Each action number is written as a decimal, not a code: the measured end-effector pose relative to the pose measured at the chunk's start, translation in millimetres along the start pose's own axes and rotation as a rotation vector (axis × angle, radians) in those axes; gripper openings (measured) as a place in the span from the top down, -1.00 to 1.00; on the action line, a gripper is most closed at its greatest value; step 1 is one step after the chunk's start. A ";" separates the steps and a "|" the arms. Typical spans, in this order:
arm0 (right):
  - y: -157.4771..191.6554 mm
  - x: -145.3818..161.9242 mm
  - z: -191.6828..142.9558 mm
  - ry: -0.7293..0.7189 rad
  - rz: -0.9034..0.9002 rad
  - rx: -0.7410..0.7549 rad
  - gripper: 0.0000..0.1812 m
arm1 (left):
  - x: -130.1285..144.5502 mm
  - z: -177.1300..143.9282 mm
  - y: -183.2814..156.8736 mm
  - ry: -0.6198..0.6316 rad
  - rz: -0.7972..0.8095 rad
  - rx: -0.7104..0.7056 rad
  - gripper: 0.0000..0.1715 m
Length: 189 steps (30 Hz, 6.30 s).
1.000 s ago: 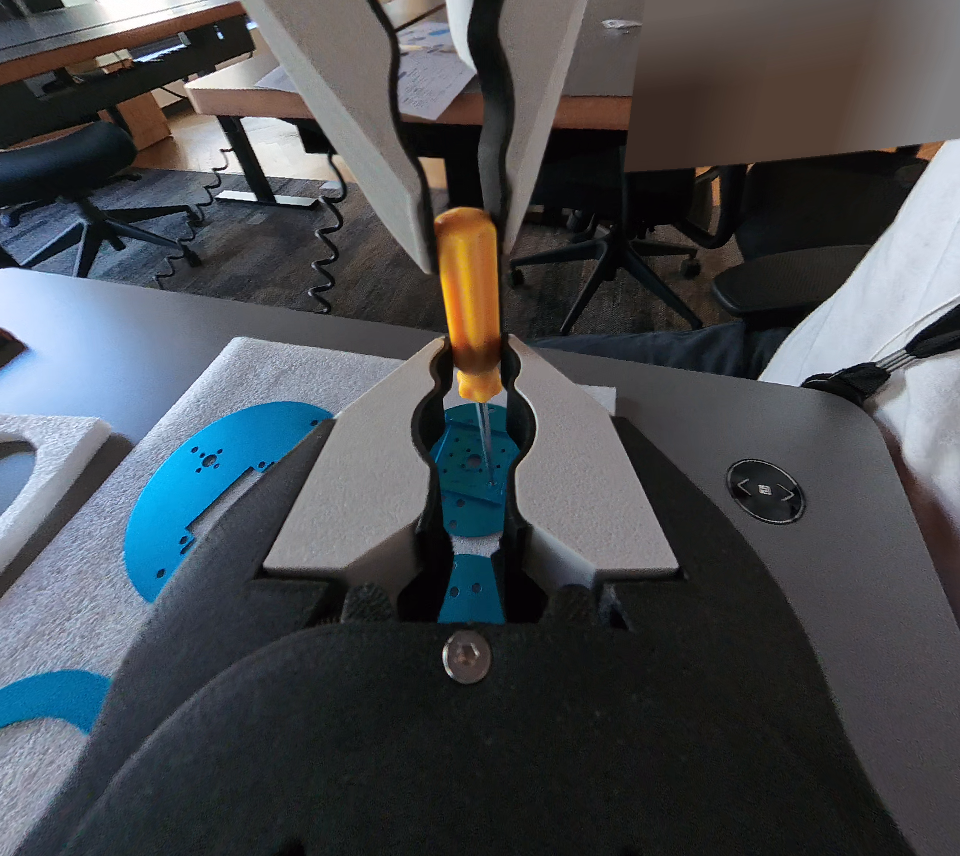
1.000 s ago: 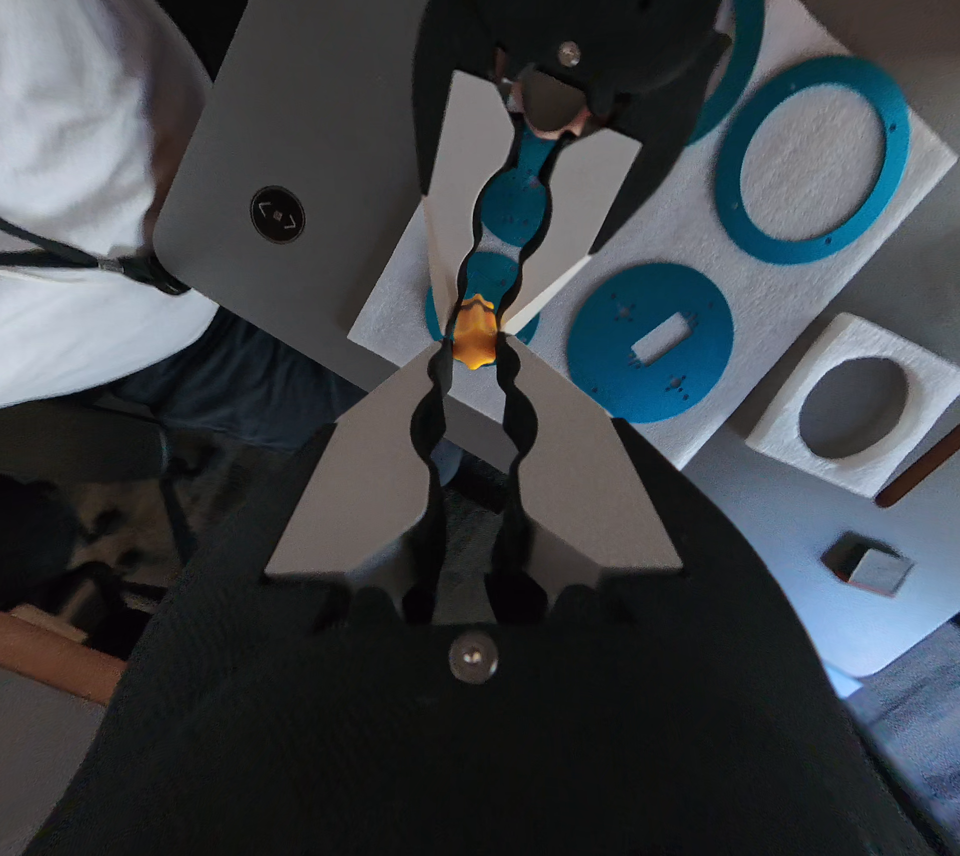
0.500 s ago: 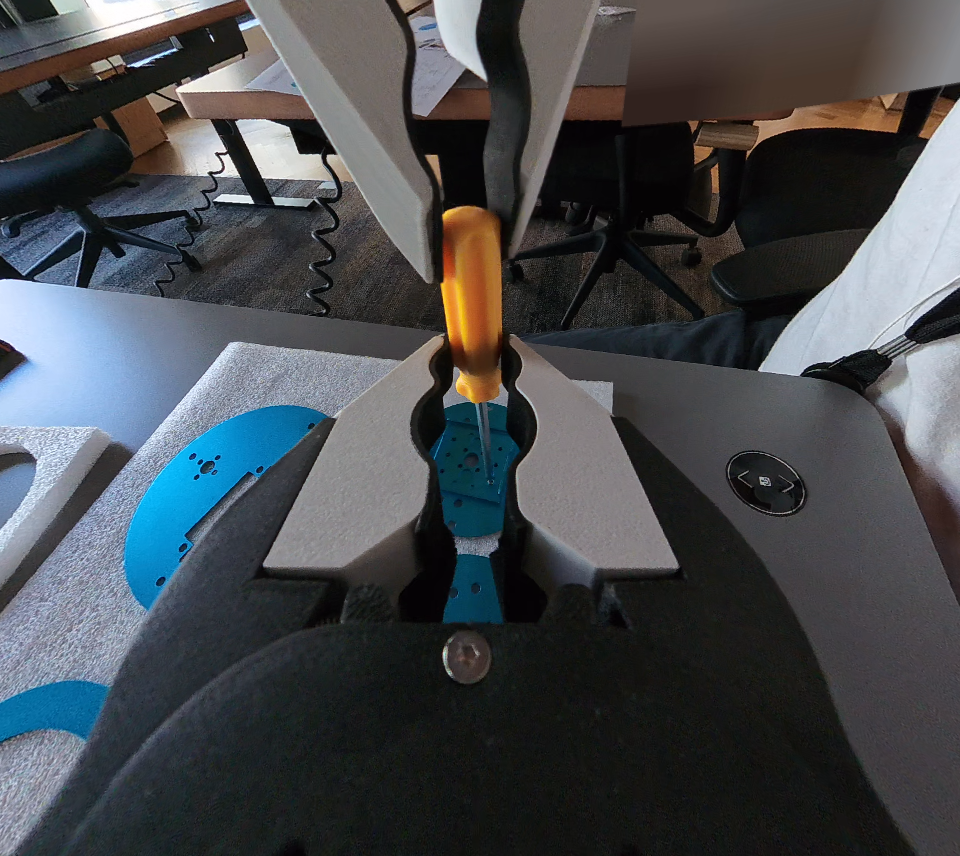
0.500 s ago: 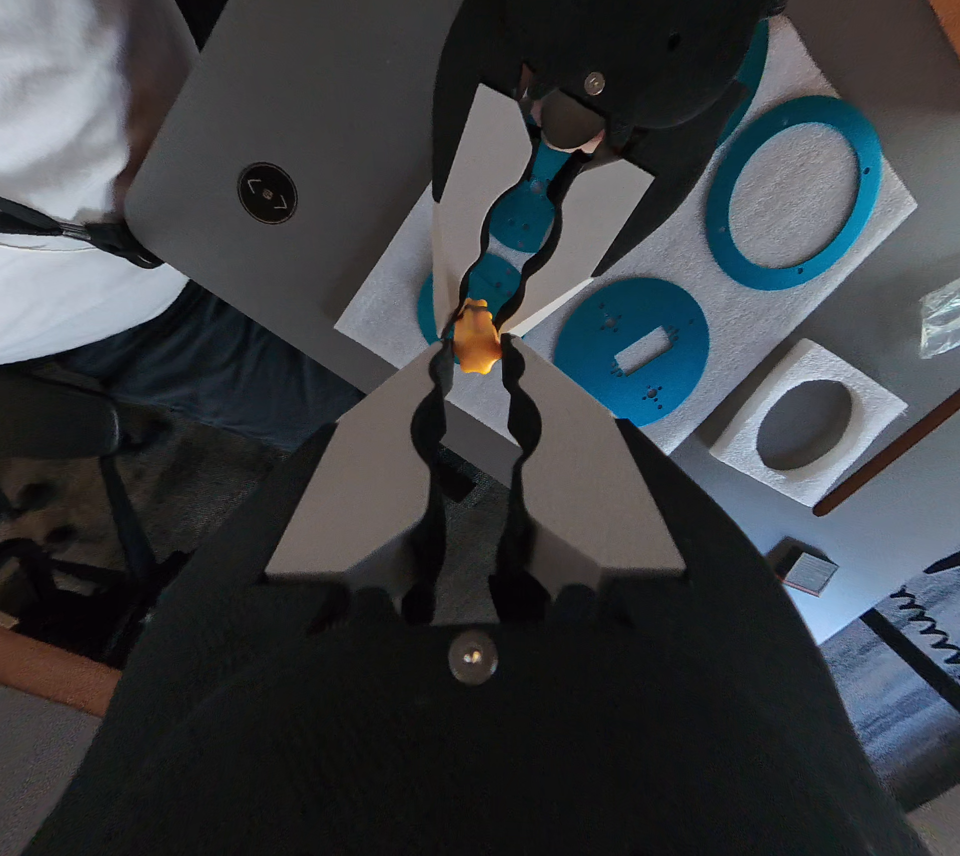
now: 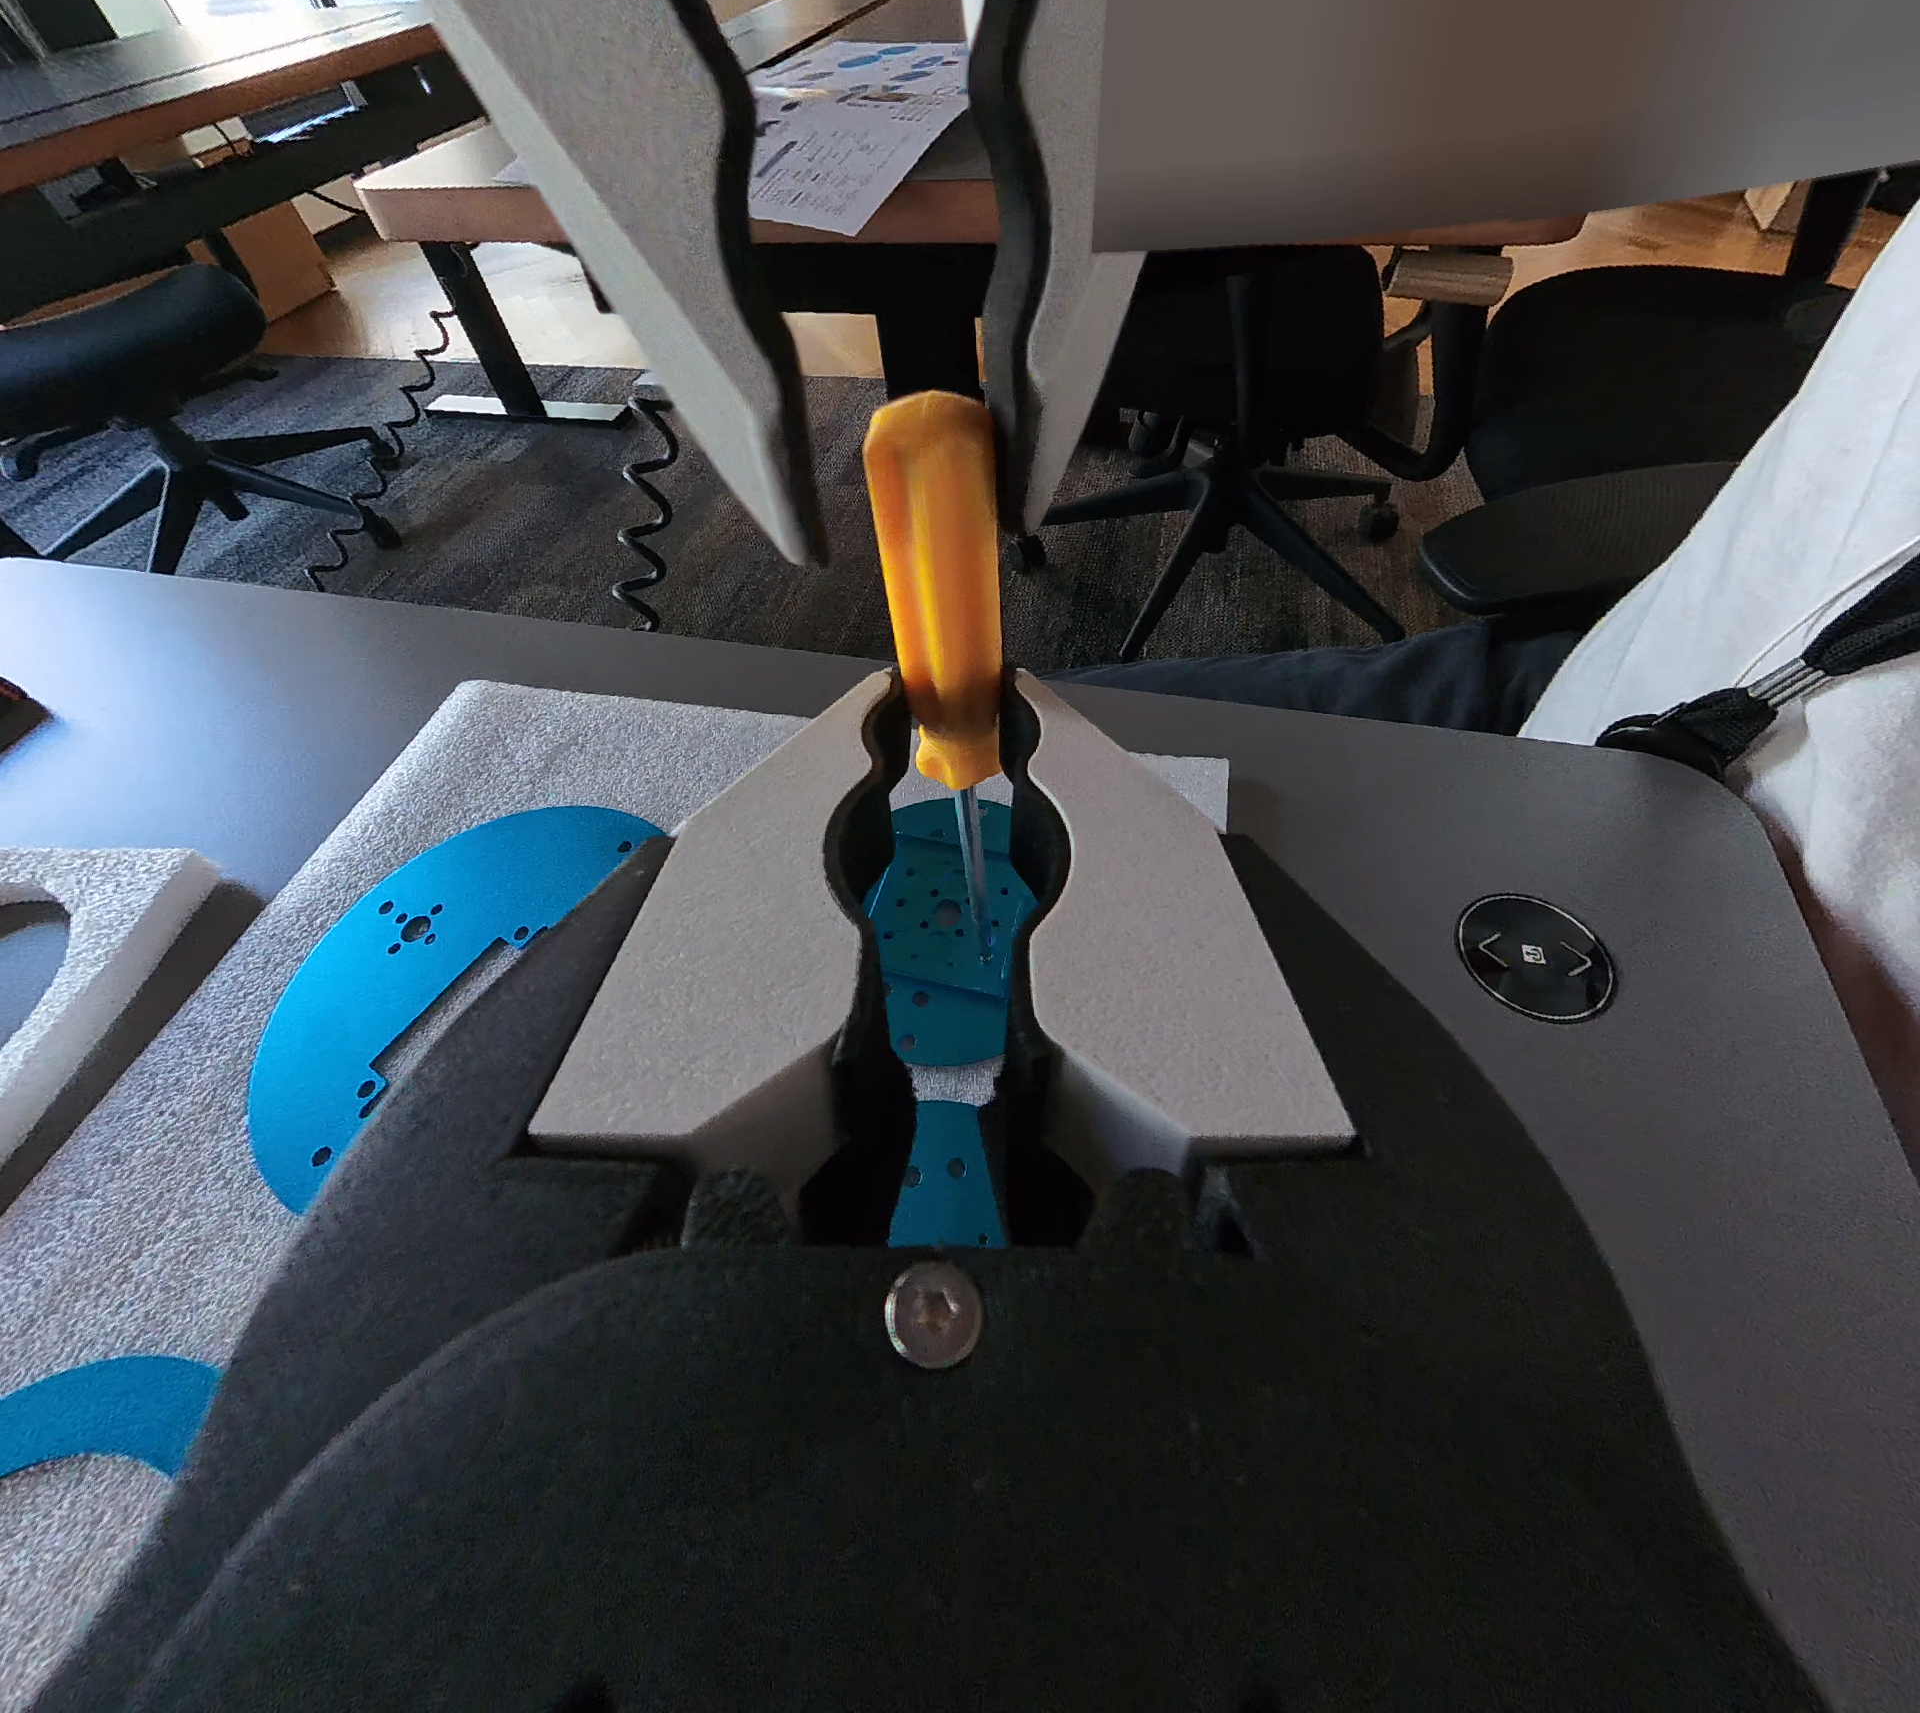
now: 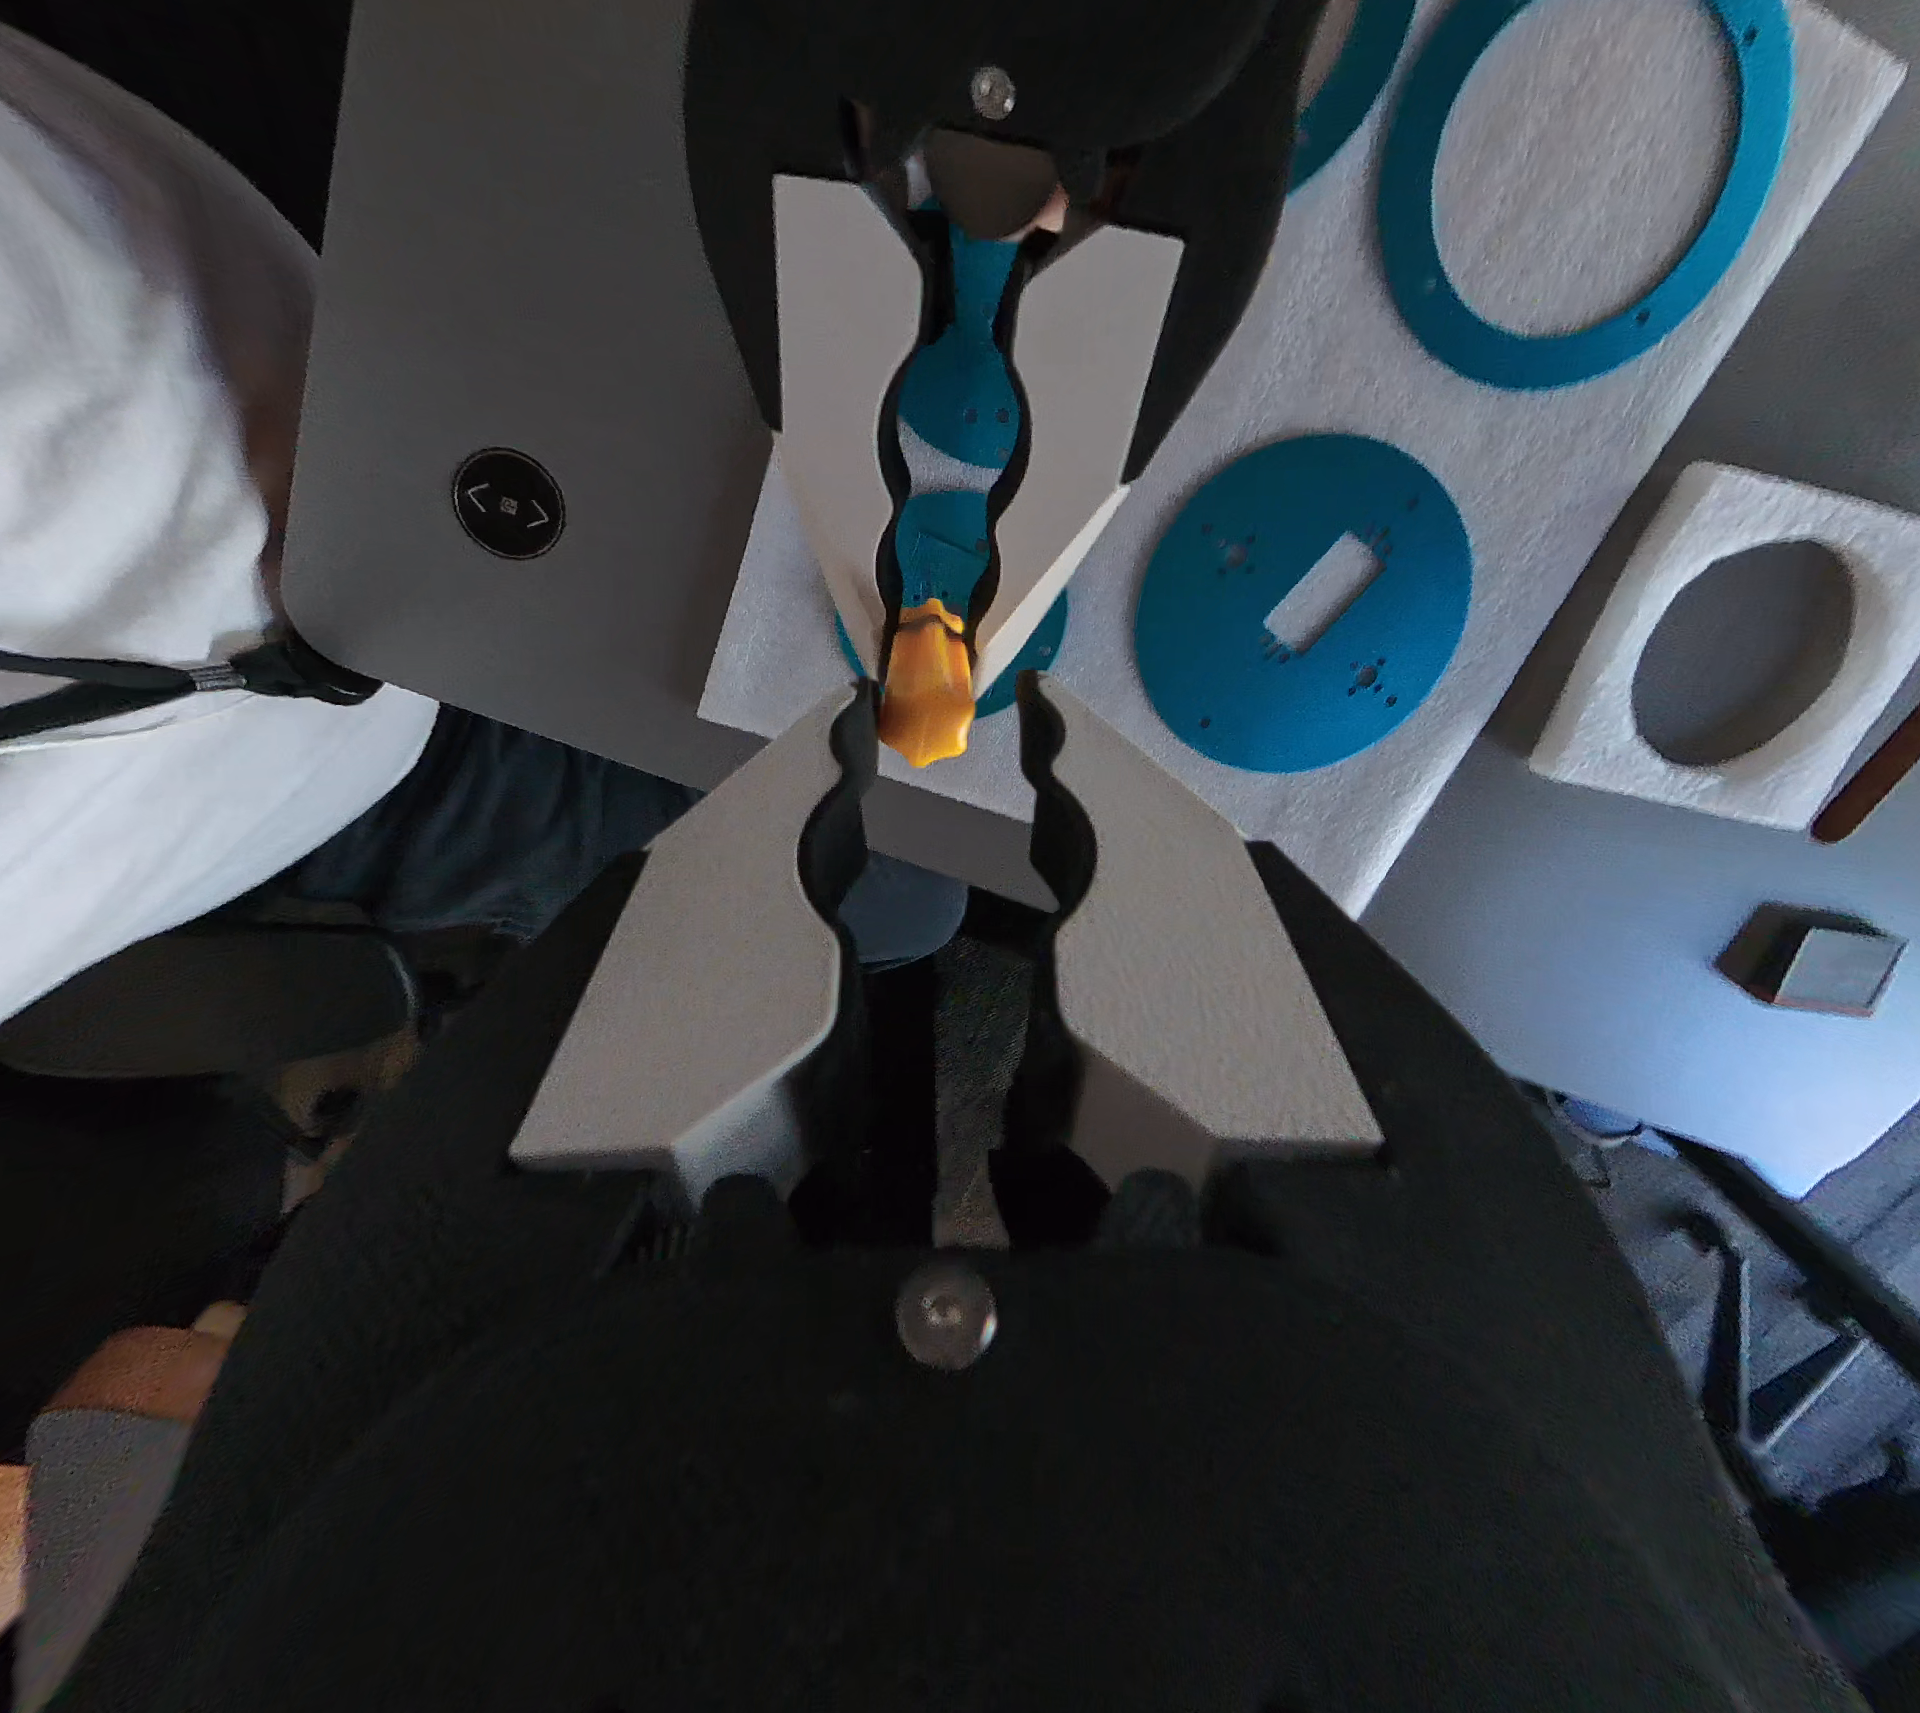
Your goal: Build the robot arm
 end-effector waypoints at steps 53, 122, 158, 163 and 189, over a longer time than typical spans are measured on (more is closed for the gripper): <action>3.7 -0.6 4.4 -0.017 -0.038 -0.029 0.81 | -4.7 -2.1 -11.0 -0.043 -0.136 -0.139 0.75; 5.0 -0.4 -1.8 0.035 -0.258 0.042 0.77 | -5.1 0.6 -17.6 -0.064 -0.159 -0.178 0.82; 6.2 -5.8 0.6 0.056 -0.107 0.087 0.74 | -2.1 -1.2 -15.5 -0.071 -0.167 -0.179 0.82; 9.7 -5.0 2.6 0.090 -0.159 0.063 0.85 | -2.4 -0.6 -16.1 -0.075 -0.170 -0.157 0.81; 7.7 1.1 18.7 0.103 -0.088 -0.056 0.76 | -1.9 -1.7 -16.3 -0.066 -0.172 -0.177 0.79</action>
Point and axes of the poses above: each gripper's, where its closed fingertips meet, z out along the fingers, x out of its underside, y = z × x across the jaws, the point moved 9 cm from there along -z, back along the fingers, and after that the axes turned 15 degrees about y, right-handed, at the moved point
